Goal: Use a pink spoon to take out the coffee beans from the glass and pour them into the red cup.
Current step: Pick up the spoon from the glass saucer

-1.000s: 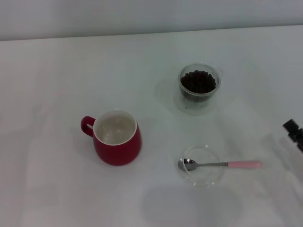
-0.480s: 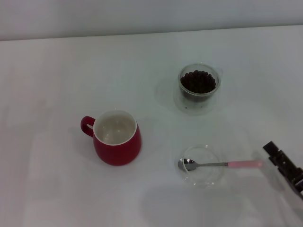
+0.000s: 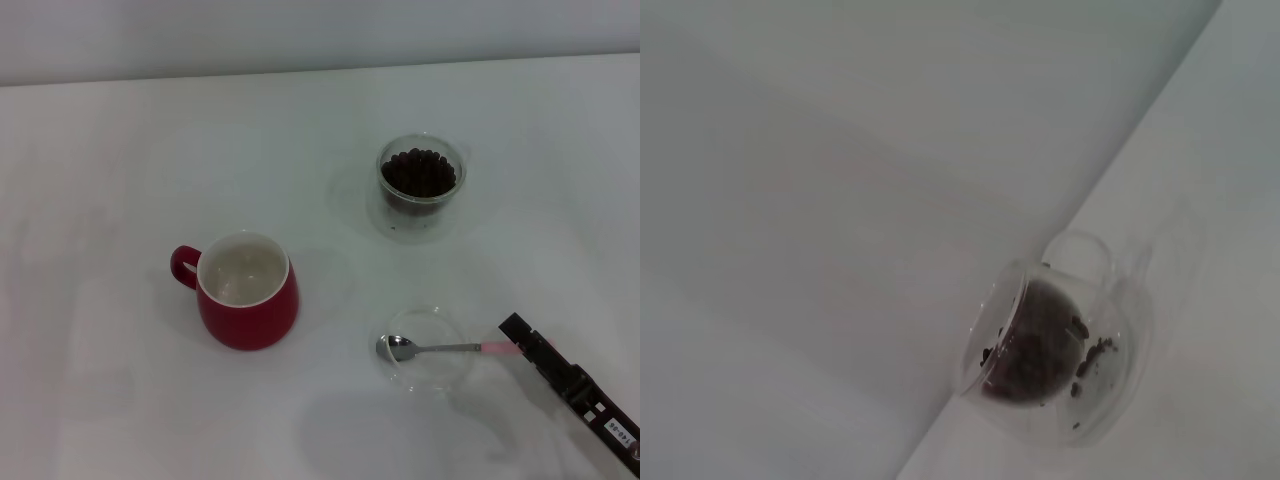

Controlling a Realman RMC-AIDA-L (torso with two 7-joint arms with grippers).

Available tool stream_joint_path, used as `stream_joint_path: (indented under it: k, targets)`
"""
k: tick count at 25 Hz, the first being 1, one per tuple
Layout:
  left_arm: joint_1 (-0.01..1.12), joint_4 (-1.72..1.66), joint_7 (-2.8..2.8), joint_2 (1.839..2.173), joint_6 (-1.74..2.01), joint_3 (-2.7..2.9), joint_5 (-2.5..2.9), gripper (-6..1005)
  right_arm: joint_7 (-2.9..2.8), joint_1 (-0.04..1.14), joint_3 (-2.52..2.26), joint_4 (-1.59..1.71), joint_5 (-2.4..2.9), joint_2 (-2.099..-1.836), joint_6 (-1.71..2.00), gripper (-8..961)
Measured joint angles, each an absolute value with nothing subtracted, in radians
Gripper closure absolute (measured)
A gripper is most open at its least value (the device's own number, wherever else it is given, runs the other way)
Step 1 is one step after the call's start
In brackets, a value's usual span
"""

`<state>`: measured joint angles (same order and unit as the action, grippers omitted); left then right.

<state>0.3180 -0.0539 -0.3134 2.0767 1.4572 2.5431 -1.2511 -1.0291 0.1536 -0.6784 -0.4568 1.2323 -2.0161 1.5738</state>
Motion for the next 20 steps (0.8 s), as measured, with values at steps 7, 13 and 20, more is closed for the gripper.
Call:
stream_joint_path:
  k: [7,13,20]
  targets:
    - [0.325,-0.055,-0.313,2.079,1.457,2.543,-1.252,107,-1.033,0.16,-0.678,-0.451,1.261,-2.016,1.561,92]
    - [0.327,-0.056,-0.313,2.079,1.457,2.544,-1.252,107,-1.042,0.164,-0.677,-0.441,1.267,-2.014,1.542,175]
    - [0.327,-0.057,-0.313,2.079,1.457,2.542,-1.252,107,-1.055,0.167,-0.676,-0.433,1.267,-2.014,1.538,398]
